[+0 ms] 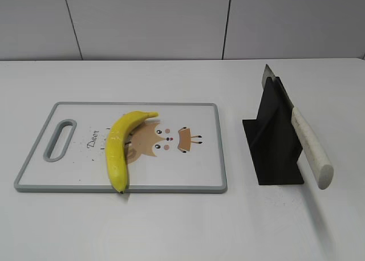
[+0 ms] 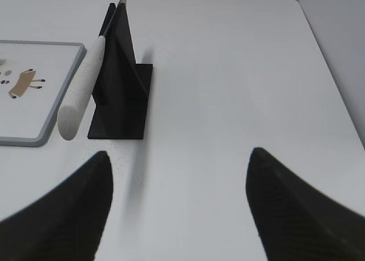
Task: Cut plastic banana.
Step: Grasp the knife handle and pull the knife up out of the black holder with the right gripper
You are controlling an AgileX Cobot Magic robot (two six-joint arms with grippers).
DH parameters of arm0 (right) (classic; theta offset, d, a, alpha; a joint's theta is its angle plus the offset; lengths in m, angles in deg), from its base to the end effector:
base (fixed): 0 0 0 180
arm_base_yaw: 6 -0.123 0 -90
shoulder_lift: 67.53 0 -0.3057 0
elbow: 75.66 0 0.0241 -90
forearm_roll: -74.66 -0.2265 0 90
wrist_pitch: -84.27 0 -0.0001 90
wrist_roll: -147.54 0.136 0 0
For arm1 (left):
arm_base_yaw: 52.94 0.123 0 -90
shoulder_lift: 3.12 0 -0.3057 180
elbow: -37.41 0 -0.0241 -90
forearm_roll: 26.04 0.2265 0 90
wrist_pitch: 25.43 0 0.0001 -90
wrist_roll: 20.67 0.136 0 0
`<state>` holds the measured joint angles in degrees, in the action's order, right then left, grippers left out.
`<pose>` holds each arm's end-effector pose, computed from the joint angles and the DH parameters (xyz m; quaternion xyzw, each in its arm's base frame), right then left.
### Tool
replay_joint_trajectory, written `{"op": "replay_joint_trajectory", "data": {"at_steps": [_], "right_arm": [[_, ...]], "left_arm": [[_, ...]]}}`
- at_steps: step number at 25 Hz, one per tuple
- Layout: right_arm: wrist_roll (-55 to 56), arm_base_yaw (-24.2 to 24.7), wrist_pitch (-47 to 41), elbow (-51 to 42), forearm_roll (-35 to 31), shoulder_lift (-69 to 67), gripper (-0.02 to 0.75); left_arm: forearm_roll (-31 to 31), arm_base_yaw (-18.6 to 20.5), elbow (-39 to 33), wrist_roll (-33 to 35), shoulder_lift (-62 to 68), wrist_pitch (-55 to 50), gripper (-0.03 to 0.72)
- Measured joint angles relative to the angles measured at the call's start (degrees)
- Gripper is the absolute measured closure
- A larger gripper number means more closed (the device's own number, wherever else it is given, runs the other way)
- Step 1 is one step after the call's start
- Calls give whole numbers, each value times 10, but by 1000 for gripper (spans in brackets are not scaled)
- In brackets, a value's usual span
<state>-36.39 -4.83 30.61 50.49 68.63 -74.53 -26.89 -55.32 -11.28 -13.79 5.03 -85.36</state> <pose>0.0063 0.0114 0.2356 -0.0169 0.8398 0.0284 0.5420 -0.0049 -0.0015 0.2491 0.0689 0.8488 0.0132 0.5241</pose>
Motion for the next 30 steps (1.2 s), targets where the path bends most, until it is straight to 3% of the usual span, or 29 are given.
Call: {"op": "replay_joint_trajectory", "data": {"at_steps": [30], "right_arm": [[0, 0, 0, 0, 0, 0, 166]], "left_arm": [[0, 0, 0, 0, 0, 0, 108]]}}
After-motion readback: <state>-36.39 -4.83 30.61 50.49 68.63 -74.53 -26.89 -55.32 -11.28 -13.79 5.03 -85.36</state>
